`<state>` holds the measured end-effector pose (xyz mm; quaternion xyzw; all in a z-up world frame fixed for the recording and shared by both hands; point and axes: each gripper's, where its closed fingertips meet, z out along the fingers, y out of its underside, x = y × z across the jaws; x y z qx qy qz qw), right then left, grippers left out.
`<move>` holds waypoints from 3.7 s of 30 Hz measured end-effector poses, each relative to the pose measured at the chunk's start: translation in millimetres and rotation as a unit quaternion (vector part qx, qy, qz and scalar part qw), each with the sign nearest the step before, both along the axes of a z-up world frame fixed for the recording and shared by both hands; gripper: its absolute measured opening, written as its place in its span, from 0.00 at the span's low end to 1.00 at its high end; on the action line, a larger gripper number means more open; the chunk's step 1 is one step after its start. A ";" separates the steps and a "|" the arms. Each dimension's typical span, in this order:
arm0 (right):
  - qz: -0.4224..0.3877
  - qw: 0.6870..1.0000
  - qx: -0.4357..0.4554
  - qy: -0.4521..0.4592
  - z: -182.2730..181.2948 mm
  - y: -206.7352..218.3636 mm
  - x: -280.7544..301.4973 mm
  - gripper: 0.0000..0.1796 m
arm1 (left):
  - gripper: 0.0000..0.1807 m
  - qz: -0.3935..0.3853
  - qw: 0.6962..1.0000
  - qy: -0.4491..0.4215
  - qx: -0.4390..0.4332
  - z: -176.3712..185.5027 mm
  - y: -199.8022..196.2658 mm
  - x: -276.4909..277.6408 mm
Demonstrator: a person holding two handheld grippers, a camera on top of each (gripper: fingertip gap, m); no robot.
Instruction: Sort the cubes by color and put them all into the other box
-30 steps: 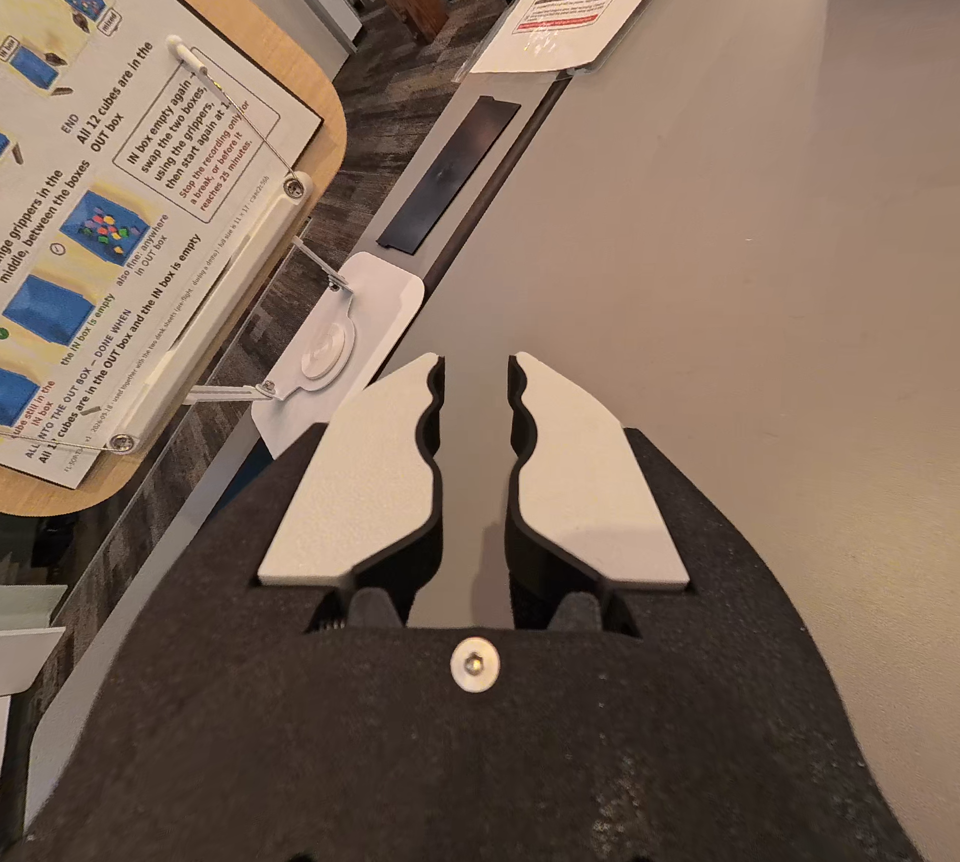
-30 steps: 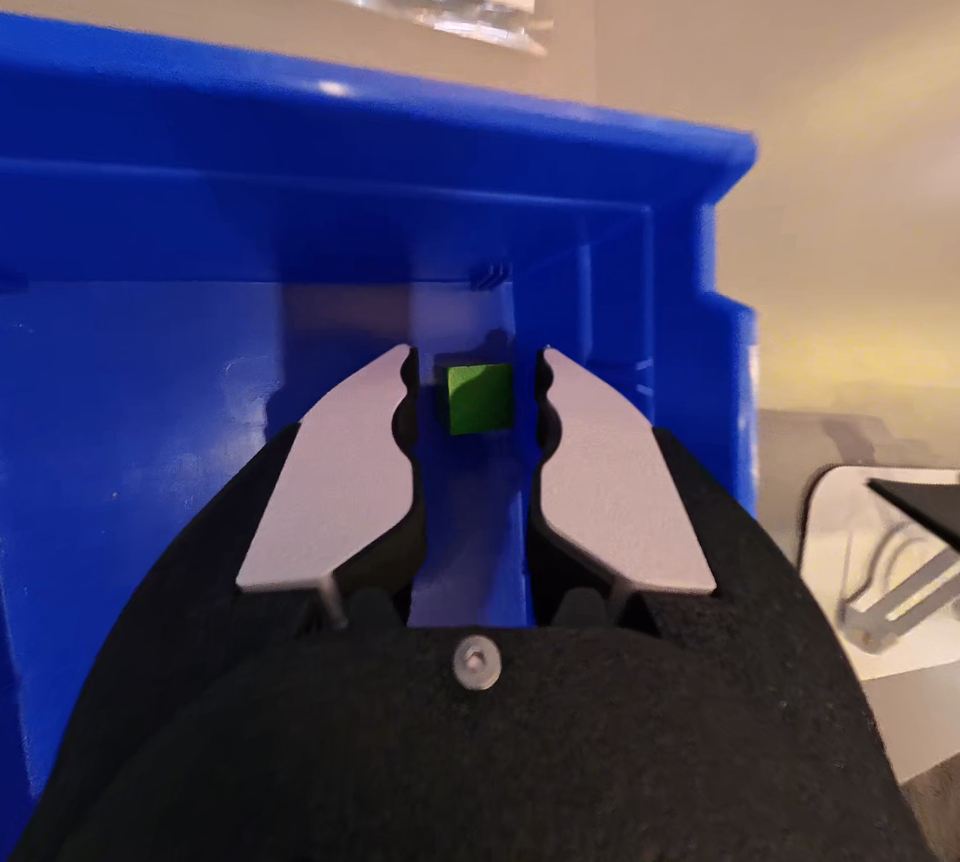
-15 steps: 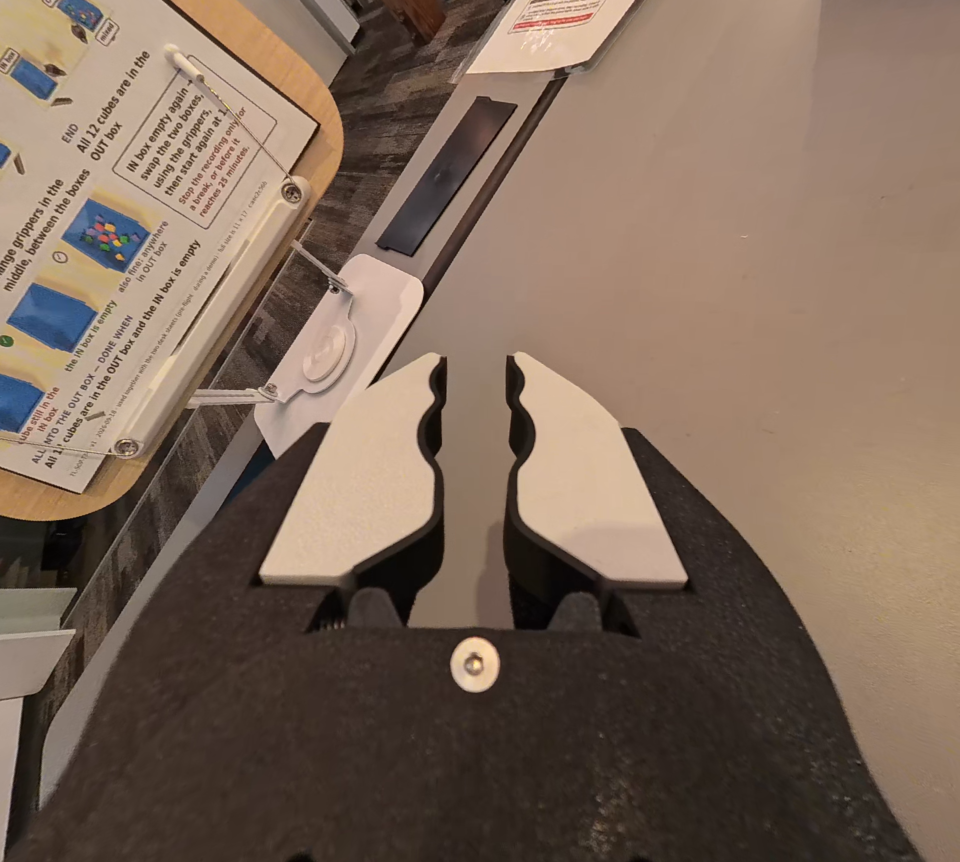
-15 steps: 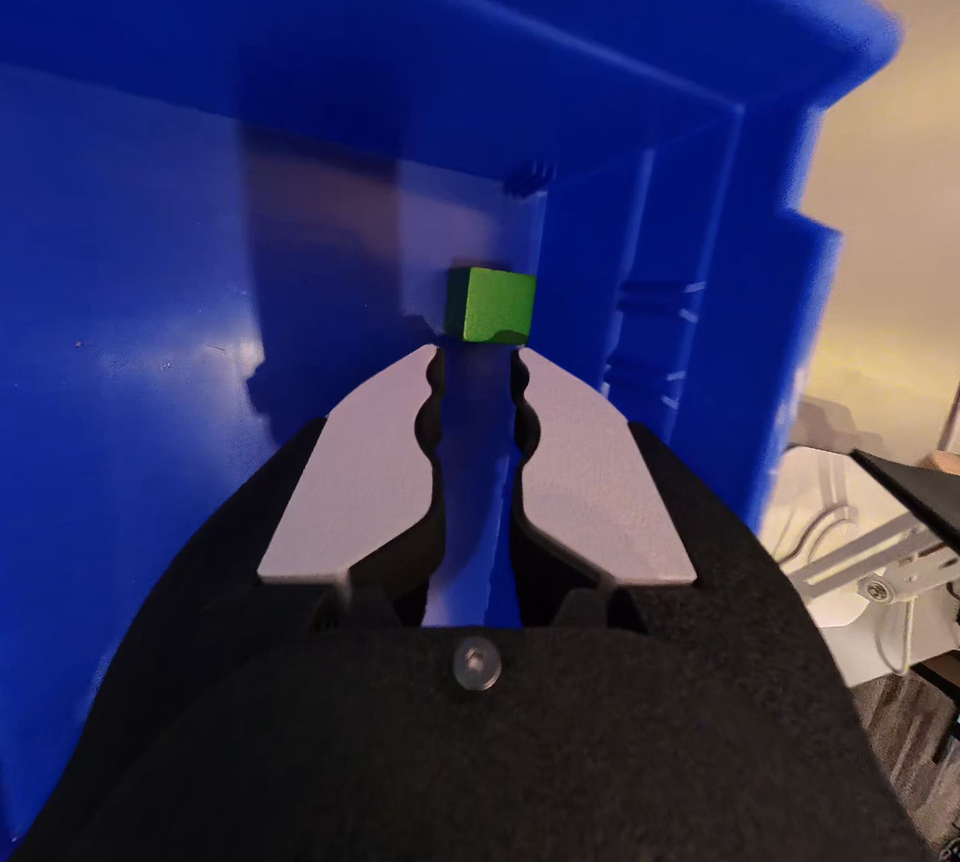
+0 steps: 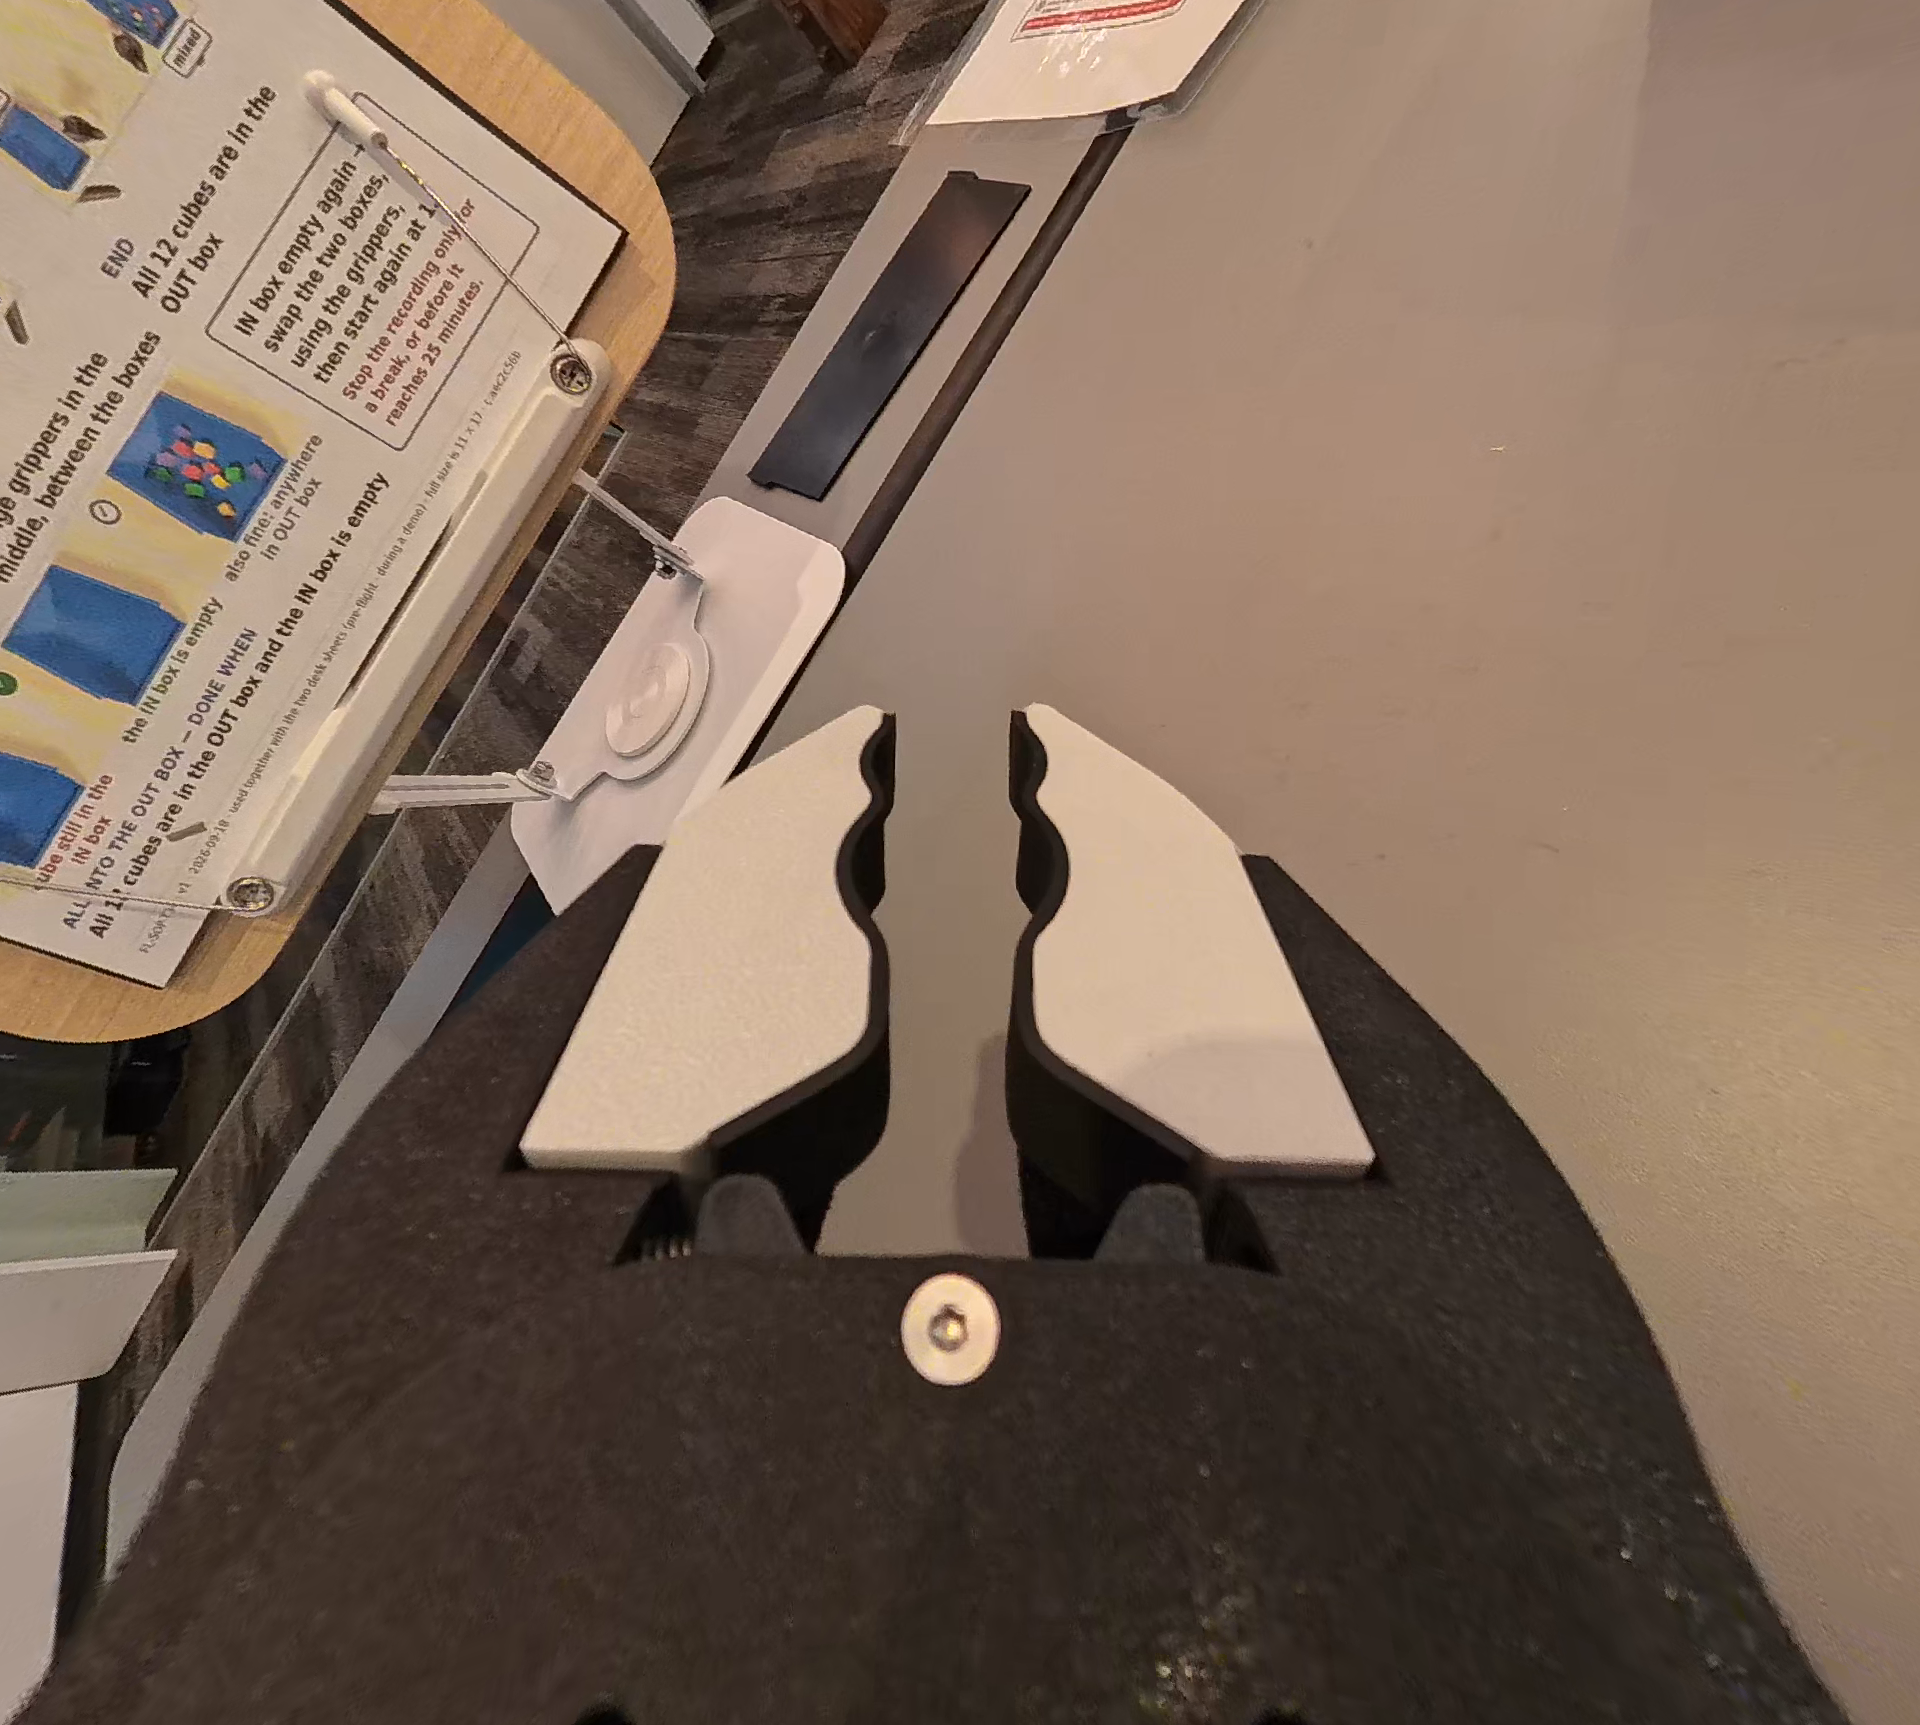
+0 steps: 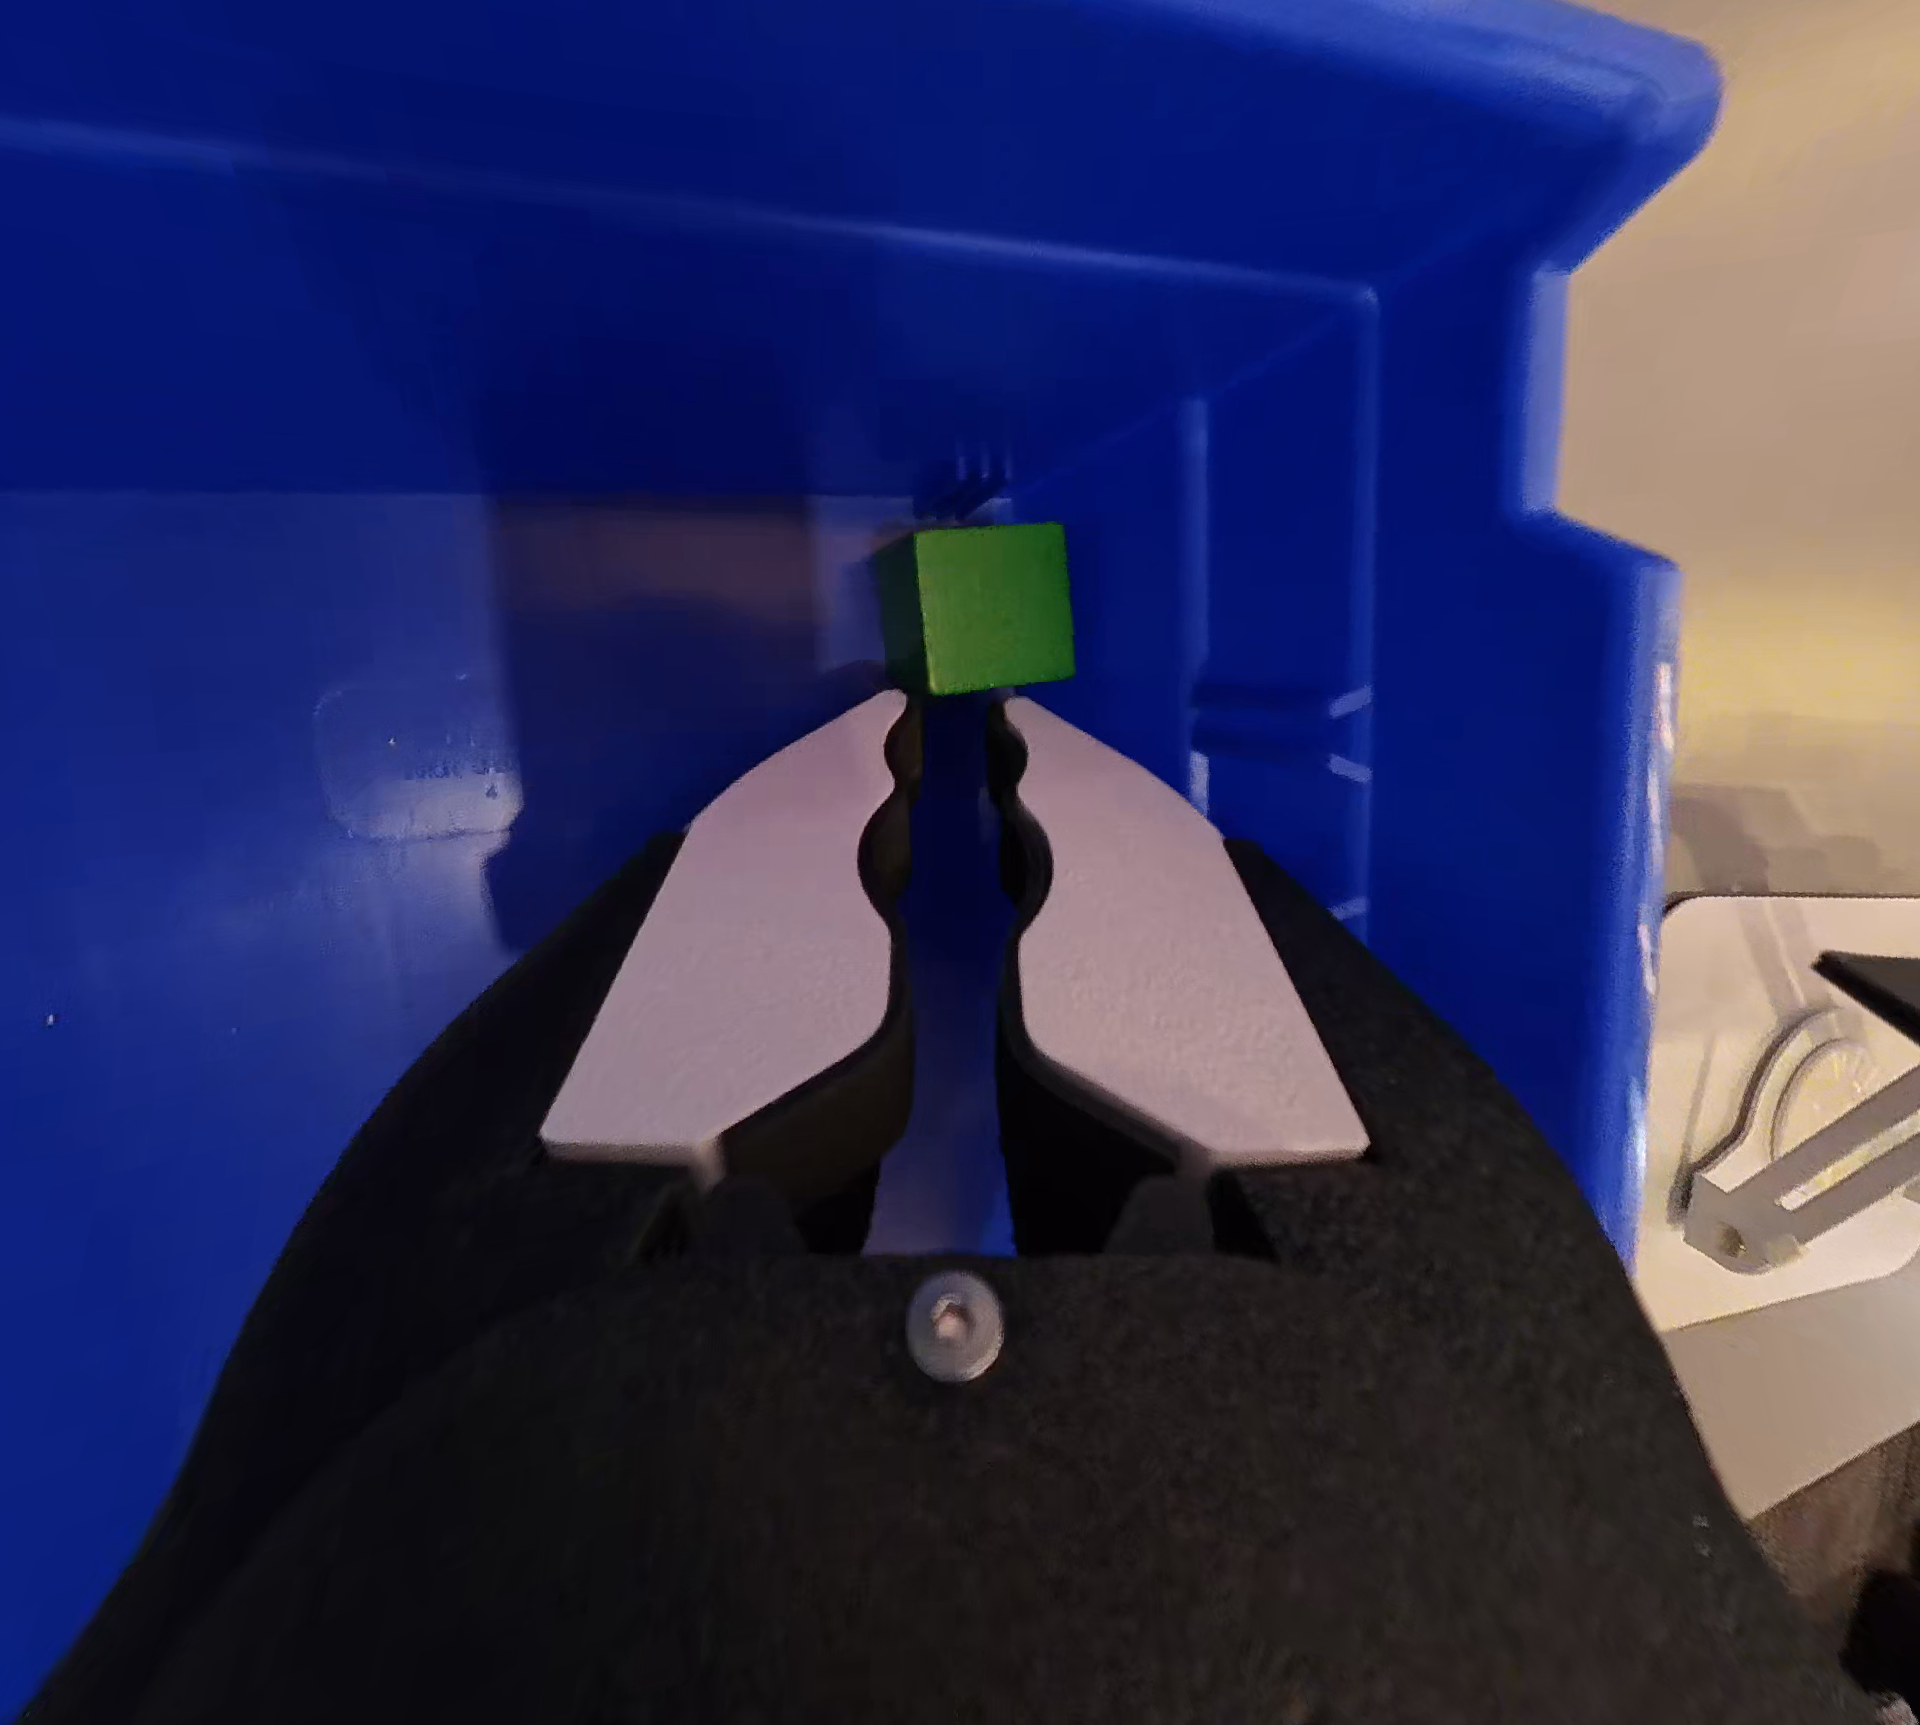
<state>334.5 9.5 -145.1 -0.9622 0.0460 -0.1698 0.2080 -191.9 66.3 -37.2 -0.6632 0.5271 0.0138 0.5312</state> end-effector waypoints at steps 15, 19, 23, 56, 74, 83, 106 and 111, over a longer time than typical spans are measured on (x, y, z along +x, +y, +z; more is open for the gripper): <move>0.029 0.983 0.171 -0.057 112.5 4.9 -57.1 0.12 | 0.11 0.000 1.000 -0.001 0.002 4.0 -1.2 -0.2; 0.052 0.962 0.263 -0.060 178.3 10.7 -111.5 0.15 | 0.11 0.003 1.000 -0.001 0.005 6.3 -1.7 -1.1; 0.091 0.937 0.329 -0.070 229.6 19.6 -176.5 0.17 | 0.11 0.004 1.000 -0.004 0.008 10.6 -2.6 -2.3; 0.180 0.891 0.416 0.033 243.4 57.3 -334.9 0.27 | 0.11 0.314 0.948 0.000 0.042 157.9 -6.1 -355.4; 0.199 0.906 0.371 0.052 218.4 63.9 -340.0 0.29 | 0.15 0.479 0.797 0.017 -0.366 -72.3 -55.5 -544.0; 0.200 0.911 0.358 0.051 211.1 65.0 -337.9 0.30 | 0.17 0.522 0.753 -0.053 -0.396 -81.9 -44.7 -546.5; 0.218 0.911 0.349 0.036 213.4 66.2 -342.7 0.31 | 0.12 0.537 0.728 -0.066 -0.422 -100.7 -48.6 -546.4; 0.224 0.912 0.341 0.032 211.8 66.6 -340.8 0.31 | 0.12 0.525 0.765 -0.054 -0.370 -79.7 -40.4 -549.8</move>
